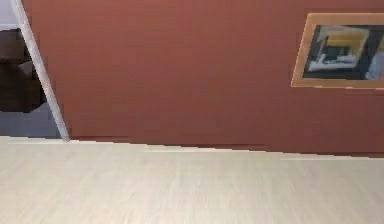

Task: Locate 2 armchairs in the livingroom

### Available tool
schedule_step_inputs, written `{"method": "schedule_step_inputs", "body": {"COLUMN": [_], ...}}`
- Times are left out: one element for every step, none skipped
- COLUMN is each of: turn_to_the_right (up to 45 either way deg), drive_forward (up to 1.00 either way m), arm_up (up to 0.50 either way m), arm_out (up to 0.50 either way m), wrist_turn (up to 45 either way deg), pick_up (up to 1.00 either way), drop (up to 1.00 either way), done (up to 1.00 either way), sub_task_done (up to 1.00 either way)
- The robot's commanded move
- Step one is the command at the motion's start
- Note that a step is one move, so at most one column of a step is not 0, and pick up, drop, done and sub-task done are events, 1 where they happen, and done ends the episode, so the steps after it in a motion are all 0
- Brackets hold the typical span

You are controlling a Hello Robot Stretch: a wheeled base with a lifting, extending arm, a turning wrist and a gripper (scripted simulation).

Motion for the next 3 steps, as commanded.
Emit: {"method": "schedule_step_inputs", "body": {"turn_to_the_right": [0.0,-36.0,0.0], "drive_forward": [0.45,0.00,0.45], "arm_up": [0.00,0.00,0.00], "arm_out": [0.00,0.00,0.00], "wrist_turn": [0.0,0.0,0.0], "pick_up": [0.00,0.00,0.00], "drop": [0.00,0.00,0.00], "done": [0.00,0.00,0.00], "sub_task_done": [0.00,0.00,0.00]}}
